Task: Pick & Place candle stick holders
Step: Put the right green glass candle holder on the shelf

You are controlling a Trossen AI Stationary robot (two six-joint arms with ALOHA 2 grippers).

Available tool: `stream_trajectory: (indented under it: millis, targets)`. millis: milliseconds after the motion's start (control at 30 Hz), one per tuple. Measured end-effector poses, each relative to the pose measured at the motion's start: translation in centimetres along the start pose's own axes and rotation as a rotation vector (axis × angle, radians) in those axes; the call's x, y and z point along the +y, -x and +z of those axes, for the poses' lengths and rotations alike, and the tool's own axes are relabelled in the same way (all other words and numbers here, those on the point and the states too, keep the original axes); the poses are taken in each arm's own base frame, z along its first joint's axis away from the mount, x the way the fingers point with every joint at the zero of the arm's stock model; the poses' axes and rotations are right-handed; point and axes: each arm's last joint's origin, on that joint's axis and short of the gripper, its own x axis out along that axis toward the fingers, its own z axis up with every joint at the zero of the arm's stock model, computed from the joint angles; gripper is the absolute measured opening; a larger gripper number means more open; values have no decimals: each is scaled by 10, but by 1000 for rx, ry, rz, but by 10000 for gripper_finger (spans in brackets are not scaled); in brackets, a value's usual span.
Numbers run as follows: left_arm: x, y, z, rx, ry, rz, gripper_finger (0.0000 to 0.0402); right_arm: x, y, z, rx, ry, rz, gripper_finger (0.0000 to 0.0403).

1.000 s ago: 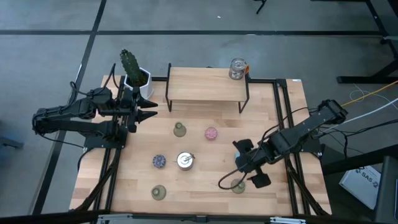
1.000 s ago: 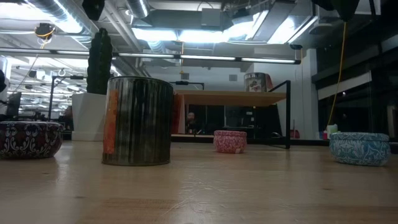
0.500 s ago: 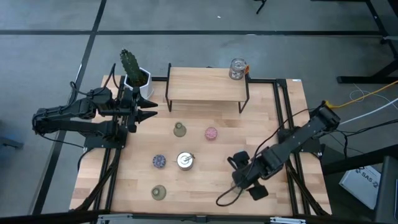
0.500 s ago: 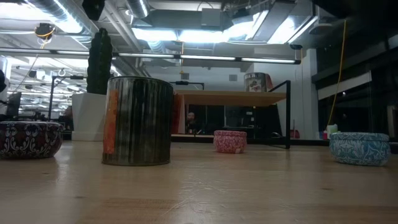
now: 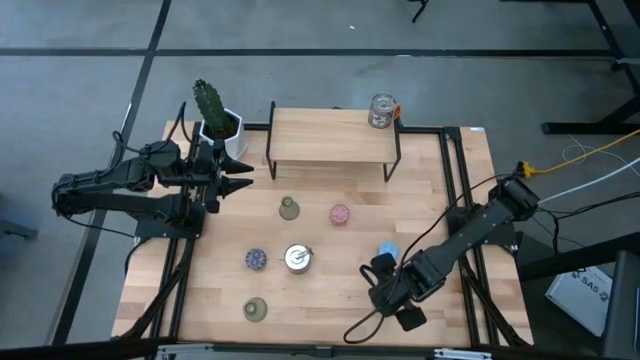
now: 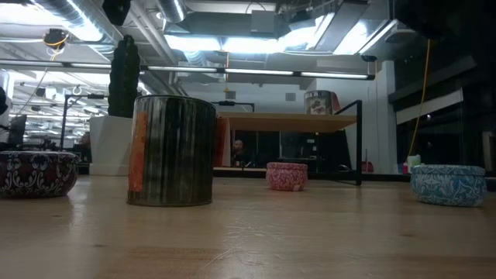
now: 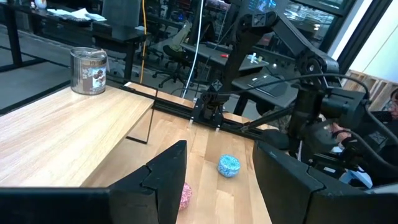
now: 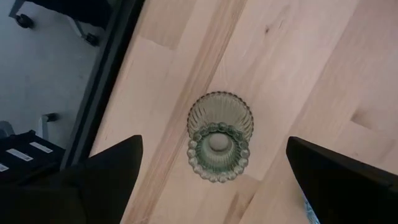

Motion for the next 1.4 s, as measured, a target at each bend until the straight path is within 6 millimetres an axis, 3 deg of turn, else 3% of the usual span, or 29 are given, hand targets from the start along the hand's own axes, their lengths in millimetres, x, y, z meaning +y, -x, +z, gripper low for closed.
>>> stream_trajectory:
  millis: [700,1000,1400]
  targets:
    - [0,0,0,0,0,0,180,-2,-32,2,113,-8,-36,399]
    - [0,0,0,0,0,0,180,-2,-34,2,118,-9,-37,397]
    - [0,0,0,0,0,0,180,-2,-34,0,141,-19,-16,327]
